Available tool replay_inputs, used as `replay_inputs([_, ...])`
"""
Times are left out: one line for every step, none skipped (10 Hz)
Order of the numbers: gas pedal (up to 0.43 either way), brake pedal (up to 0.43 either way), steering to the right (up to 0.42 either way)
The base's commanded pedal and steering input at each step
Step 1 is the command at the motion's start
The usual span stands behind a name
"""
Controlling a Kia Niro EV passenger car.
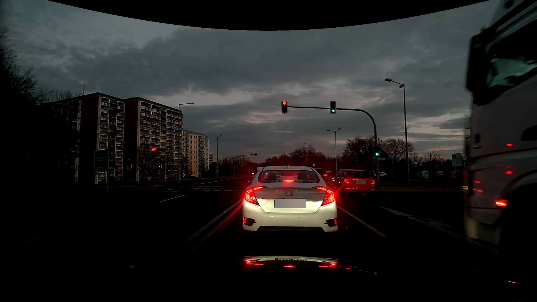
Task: Follow the waypoints while adhering to traffic rules and regulations
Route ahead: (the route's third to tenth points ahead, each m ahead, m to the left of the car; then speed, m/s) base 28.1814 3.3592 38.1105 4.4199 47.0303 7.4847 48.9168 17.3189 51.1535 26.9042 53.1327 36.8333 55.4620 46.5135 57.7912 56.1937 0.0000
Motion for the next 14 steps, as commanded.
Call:
replay_inputs([0.0,0.335,-0.005])
replay_inputs([0.0,0.335,-0.005])
replay_inputs([0.0,0.335,-0.005])
replay_inputs([0.0,0.335,-0.005])
replay_inputs([0.0,0.335,-0.005])
replay_inputs([0.0,0.335,-0.005])
replay_inputs([0.0,0.335,-0.005])
replay_inputs([0.0,0.335,-0.005])
replay_inputs([0.0,0.335,-0.005])
replay_inputs([0.0,0.335,-0.005])
replay_inputs([0.0,0.335,-0.005])
replay_inputs([0.0,0.335,-0.005])
replay_inputs([0.0,0.335,-0.005])
replay_inputs([0.0,0.335,-0.005])
